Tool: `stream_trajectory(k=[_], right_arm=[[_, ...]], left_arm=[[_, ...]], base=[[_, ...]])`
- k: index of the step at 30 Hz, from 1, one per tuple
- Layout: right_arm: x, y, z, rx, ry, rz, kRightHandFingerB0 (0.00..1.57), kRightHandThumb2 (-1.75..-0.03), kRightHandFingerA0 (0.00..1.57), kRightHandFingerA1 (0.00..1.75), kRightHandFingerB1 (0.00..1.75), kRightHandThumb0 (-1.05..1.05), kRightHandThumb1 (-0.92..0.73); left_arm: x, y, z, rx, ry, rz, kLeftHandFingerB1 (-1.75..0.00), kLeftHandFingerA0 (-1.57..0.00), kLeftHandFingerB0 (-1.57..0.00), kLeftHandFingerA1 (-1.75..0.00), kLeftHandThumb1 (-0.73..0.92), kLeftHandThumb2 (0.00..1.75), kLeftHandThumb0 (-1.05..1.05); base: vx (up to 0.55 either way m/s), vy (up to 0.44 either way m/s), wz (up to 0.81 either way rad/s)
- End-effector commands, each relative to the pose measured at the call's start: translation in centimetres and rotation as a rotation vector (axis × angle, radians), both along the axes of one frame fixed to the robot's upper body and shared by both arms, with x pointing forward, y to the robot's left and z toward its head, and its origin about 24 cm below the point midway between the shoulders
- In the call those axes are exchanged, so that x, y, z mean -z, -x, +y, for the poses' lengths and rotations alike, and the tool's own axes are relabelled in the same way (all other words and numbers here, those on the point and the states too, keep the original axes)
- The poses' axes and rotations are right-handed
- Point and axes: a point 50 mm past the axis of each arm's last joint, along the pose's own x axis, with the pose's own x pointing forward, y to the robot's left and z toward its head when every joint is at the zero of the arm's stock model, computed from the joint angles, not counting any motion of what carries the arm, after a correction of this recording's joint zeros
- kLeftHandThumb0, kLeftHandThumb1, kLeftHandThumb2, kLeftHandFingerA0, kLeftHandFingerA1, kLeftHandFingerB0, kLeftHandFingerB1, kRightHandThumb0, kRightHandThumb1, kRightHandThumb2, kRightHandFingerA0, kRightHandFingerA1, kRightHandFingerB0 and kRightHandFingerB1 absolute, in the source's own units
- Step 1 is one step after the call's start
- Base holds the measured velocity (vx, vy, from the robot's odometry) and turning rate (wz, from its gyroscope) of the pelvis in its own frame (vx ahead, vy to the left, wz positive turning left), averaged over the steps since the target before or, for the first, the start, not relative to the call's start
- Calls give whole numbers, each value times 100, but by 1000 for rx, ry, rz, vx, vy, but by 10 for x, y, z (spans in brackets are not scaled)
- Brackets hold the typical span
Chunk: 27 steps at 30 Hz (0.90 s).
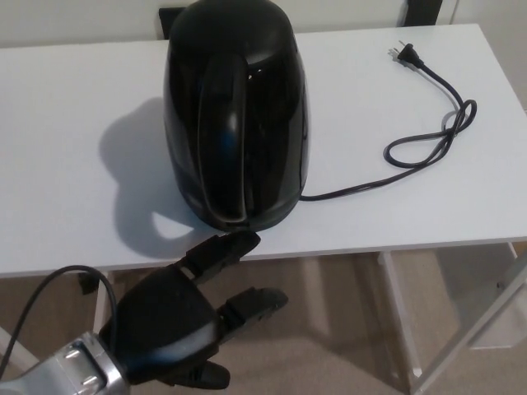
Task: The robot walk towards a table in front and click the button on the base of the boilling pot using its left middle finger
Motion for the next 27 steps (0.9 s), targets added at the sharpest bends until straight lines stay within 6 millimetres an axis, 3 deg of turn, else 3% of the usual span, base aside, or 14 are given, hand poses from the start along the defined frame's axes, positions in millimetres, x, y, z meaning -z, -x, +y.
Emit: stream_trajectory(k=[1,27], right_arm=[[-2,-1,-4,-2,29,6,34,-61,49,49,39,-10,-74],[-7,-9,-2,3,11,-17,36,-62,49,50,40,-12,-73]], left_arm=[[1,-2,3,2,-17,-13,-30,-25,-19,-29,80,65,-83],[16,-28,-7,-23,-65,20,-30,-27,-19,-29,78,63,-85]], base=[[0,0,0],[0,0,0]])
